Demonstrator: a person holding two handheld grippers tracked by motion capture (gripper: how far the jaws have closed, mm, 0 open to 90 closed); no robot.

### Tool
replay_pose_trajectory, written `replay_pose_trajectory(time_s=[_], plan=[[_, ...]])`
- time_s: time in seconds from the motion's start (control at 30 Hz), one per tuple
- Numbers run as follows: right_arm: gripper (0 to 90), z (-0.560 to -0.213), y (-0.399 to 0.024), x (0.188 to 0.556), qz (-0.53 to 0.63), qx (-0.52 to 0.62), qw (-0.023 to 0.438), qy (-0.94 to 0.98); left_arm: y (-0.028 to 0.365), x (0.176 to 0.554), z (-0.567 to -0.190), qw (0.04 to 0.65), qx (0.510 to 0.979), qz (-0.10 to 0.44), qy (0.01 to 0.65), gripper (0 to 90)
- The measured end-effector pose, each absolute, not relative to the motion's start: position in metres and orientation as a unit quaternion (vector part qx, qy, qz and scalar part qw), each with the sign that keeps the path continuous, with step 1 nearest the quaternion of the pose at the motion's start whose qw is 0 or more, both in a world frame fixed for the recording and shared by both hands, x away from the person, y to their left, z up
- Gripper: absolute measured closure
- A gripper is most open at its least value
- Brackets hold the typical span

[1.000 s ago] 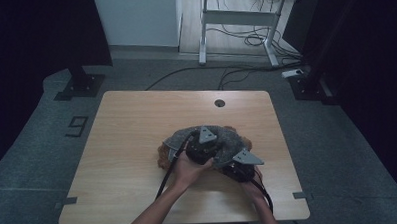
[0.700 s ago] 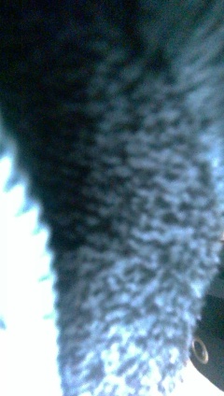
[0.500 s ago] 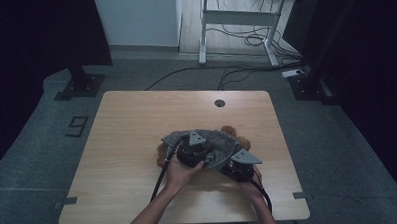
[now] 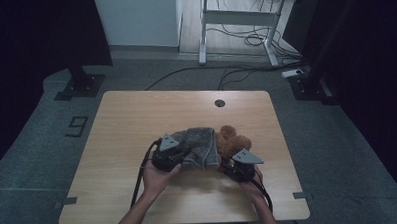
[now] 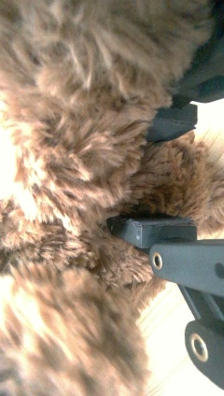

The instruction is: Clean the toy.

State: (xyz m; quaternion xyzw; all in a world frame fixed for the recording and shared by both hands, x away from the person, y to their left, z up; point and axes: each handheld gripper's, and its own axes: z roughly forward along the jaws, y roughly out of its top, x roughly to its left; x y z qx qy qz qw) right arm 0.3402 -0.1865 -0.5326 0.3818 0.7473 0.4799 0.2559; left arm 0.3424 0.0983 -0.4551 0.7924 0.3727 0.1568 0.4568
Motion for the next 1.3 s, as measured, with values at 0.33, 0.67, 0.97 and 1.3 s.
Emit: replay_pose_trajectory(time_s=[0.33,0.67,0.97,1.3], plan=[[55.4,-0.533,-0.187,0.340,0.479,0.383,0.256,0.747,0.158,0.327,-0.461,0.457,0.769,0.183,0.406,83.5],[54.6,-0.534,-0.186,0.340,0.477,0.385,0.255,0.748,0.178,0.322,-0.492,0.434,0.773,0.167,0.431,83.4],[31.1,-0.524,-0.212,0.321,0.469,0.405,0.234,0.749,0.171,0.322,-0.499,0.435,0.774,0.170,0.427,83.6],[17.8,-0.452,-0.233,0.312,0.503,0.405,0.269,0.715,0.171,0.319,-0.500,0.437,0.773,0.172,0.427,83.6]])
